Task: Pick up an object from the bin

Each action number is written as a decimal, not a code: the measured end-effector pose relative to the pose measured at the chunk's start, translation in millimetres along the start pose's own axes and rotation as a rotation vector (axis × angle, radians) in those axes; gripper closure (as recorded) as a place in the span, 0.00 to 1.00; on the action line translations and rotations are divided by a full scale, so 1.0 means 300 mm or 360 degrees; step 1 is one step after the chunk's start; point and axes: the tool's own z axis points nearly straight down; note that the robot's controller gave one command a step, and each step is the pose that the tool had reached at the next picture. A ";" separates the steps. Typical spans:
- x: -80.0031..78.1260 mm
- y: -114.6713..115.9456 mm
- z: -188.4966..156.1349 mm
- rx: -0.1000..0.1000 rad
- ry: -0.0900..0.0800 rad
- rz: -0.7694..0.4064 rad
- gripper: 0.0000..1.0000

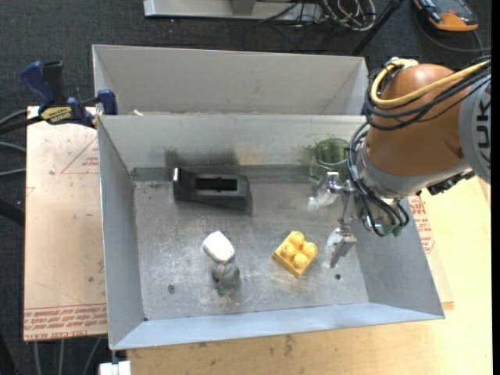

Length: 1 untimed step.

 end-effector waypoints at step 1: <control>-0.005 0.000 -0.012 0.0000 -0.0012 0.0000 0.00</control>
Offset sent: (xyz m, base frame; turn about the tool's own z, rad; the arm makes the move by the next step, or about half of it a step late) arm -0.0072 -0.0146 -0.1273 -0.2387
